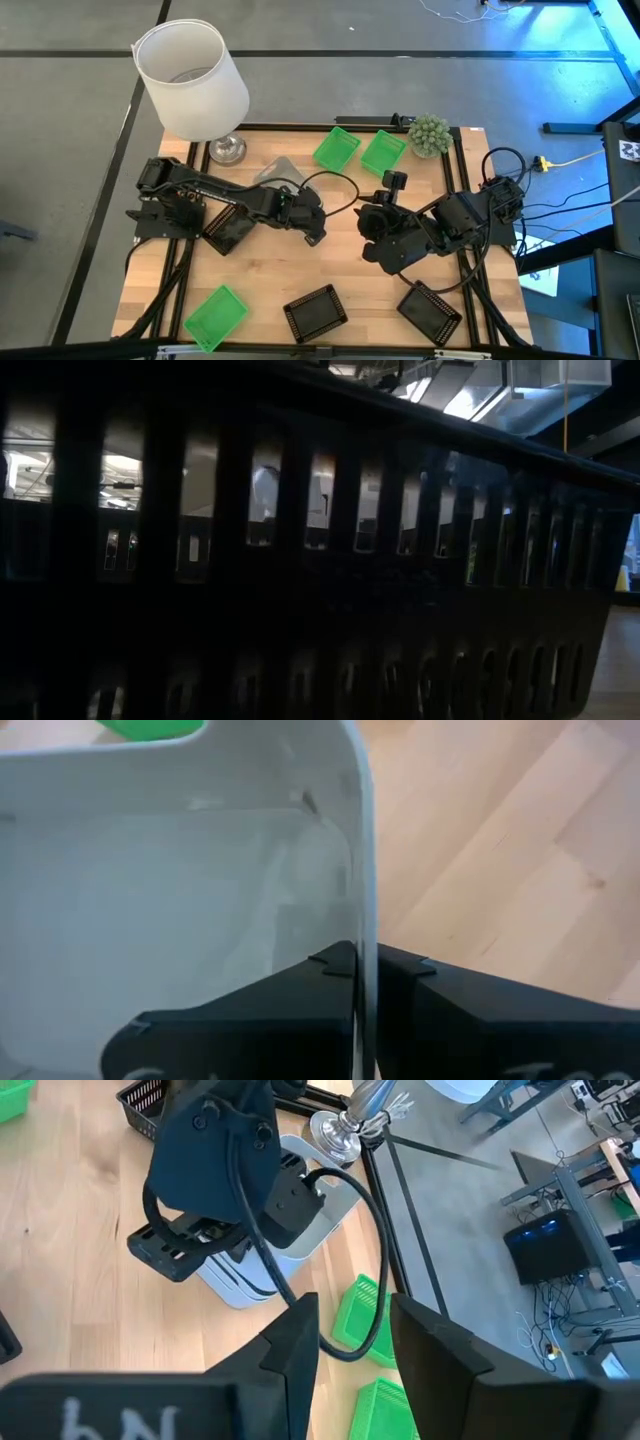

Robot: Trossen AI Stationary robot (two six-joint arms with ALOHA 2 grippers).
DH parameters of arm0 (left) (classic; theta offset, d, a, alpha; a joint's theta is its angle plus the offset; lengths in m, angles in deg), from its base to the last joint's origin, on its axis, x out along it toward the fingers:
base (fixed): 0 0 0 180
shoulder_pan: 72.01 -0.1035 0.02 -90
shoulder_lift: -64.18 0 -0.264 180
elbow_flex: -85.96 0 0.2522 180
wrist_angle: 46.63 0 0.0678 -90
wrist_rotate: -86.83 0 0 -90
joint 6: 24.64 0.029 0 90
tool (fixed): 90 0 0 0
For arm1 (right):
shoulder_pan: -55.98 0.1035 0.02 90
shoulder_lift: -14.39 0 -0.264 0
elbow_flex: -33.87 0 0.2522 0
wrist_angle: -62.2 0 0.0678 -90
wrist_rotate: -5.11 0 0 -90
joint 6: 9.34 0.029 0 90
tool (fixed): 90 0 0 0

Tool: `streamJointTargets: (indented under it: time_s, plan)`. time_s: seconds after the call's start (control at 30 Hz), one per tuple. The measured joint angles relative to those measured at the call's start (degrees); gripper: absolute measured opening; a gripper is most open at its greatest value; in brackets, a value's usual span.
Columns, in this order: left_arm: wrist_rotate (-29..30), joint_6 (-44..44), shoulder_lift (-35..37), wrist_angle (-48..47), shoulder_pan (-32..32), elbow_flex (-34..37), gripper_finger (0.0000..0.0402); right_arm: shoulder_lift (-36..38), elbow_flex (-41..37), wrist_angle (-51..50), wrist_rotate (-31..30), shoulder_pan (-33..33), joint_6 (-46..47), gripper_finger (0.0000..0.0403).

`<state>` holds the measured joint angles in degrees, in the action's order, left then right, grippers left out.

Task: Stack baskets by color
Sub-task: Stack the top gray bin into the bottom gray bin

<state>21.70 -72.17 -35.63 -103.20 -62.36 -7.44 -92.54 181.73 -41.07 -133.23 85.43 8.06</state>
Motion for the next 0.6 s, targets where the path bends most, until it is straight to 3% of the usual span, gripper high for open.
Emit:
streamJointTargets:
  time_s: [0.27, 0.6]
  plan:
    - [-4.7, 0.0, -0.3, -0.1, -1.7, 0.0, 0.0008, 0.0, 0.0, 0.1, 0.0, 0.0, -1.0, 0.0127]
    - [-7.5, 0.7, -0.5, -2.2, -3.3, 0.0, 0.0066, 0.0, 0.0, 0.1, 0.0, 0.0, -1.2, 0.0127]
